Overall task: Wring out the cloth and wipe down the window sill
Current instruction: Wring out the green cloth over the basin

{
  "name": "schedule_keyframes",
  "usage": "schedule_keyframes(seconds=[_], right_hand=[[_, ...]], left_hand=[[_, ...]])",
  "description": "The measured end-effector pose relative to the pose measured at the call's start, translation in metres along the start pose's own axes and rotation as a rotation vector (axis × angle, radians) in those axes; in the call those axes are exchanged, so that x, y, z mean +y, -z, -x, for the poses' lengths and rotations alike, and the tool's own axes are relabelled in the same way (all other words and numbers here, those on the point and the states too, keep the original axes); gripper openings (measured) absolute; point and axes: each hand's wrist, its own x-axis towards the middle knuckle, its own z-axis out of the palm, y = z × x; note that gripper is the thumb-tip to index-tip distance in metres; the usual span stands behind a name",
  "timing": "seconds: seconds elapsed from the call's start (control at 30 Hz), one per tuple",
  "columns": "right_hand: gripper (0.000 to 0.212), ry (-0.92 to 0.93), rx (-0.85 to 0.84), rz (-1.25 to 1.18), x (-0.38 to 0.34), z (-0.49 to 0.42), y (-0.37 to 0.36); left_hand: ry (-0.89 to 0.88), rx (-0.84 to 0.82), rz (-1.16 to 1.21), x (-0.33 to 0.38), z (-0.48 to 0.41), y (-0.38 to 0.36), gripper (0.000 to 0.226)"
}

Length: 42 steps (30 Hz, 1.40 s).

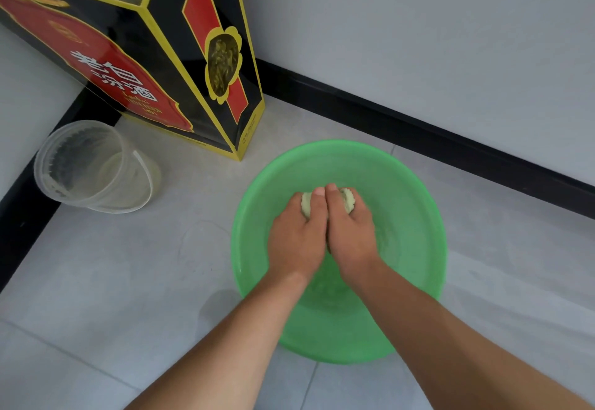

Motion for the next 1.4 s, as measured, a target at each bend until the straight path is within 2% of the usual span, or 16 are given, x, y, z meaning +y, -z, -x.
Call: schedule_keyframes(seconds=[0.17,0.43,0.53,0.6,0.7,0.83,0.93,1.03,1.2,1.33,1.4], right_hand=[[0.021,-0.035,0.013,0.018,0.002,-0.006,-0.003],[0.029,0.016,-0.007,0.102,0.002,0.002,-0.001],[0.026,0.04,-0.027,0.125,0.002,0.014,0.01],[0.02,0.05,-0.055,0.163,0.002,0.021,0.02],[0.016,-0.033,-0.105,0.127,-0.009,0.035,0.032],[0.027,-0.114,-0.136,0.003,-0.042,0.062,0.041],[0.033,0.0,-0.076,0.076,-0.072,0.081,0.043],[0.036,0.032,-0.068,0.144,-0.107,0.1,0.041],[0.034,-0.008,0.001,0.068,-0.175,0.141,0.046],[0.028,0.008,0.025,0.009,-0.242,0.18,0.062],[0.028,0.021,0.022,-0.007,-0.279,0.2,0.075]], left_hand=[[0.071,0.014,0.008,0.0,-0.001,-0.005,0.046],[0.078,0.032,0.054,0.003,0.007,0.002,0.038],[0.077,-0.088,0.093,0.002,0.015,0.011,0.035],[0.136,-0.19,0.136,0.005,0.016,0.022,0.032],[0.188,-0.297,0.156,0.019,0.021,0.038,0.044],[0.223,-0.335,0.164,0.049,0.036,0.063,0.042],[0.204,-0.351,0.129,0.082,0.049,0.089,0.027],[0.206,-0.399,0.059,0.117,0.059,0.117,0.045],[0.232,-0.384,0.058,0.183,0.079,0.164,0.051],[0.118,-0.358,0.04,0.241,0.1,0.199,0.044],[0.047,-0.352,0.052,0.273,0.111,0.213,0.027]])
